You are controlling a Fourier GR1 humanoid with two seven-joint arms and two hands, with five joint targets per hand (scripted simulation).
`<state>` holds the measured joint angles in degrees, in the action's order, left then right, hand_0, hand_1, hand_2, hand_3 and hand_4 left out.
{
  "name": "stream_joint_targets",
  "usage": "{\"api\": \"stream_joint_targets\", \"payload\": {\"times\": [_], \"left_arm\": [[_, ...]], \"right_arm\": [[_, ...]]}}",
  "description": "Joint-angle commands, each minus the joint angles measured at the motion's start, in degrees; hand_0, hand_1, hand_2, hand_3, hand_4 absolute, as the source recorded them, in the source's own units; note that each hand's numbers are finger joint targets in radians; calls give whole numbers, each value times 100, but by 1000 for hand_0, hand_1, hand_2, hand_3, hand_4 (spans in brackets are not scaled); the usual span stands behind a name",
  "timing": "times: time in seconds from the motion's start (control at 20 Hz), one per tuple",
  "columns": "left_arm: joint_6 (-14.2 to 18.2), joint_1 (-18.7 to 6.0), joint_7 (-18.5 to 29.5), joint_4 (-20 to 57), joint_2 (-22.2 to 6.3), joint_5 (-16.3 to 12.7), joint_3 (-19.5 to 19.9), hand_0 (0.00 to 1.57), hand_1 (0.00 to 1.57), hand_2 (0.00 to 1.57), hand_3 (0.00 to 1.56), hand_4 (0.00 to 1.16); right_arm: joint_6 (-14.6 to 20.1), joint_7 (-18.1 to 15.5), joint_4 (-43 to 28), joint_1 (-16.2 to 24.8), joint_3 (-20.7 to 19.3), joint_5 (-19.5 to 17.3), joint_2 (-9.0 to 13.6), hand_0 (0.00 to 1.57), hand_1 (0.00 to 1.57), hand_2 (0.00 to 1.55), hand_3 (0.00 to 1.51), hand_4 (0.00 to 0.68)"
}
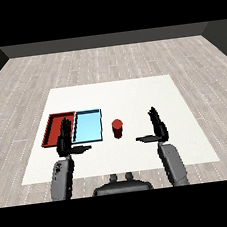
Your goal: Pick the red can and put it in the red box
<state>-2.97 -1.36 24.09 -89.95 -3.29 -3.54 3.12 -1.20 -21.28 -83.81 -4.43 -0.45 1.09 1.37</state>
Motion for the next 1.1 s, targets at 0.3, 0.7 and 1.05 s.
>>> {"api": "stream_joint_targets", "payload": {"times": [0.3,0.7,1.05], "left_arm": [[-25,-2,-137,-207,69,-151,2,0,0,0,0,0],[20,-585,-36,384,10,-195,213,0,0,0,0,0],[-62,115,-211,-395,115,-259,-17,0,0,0,0,0]], "right_arm": [[230,575,52,-372,326,170,-134,0,0,0,0,0],[538,464,908,-896,535,538,-136,0,0,0,0,0],[691,266,1293,-1011,906,943,-137,0,0,0,0,0]]}}
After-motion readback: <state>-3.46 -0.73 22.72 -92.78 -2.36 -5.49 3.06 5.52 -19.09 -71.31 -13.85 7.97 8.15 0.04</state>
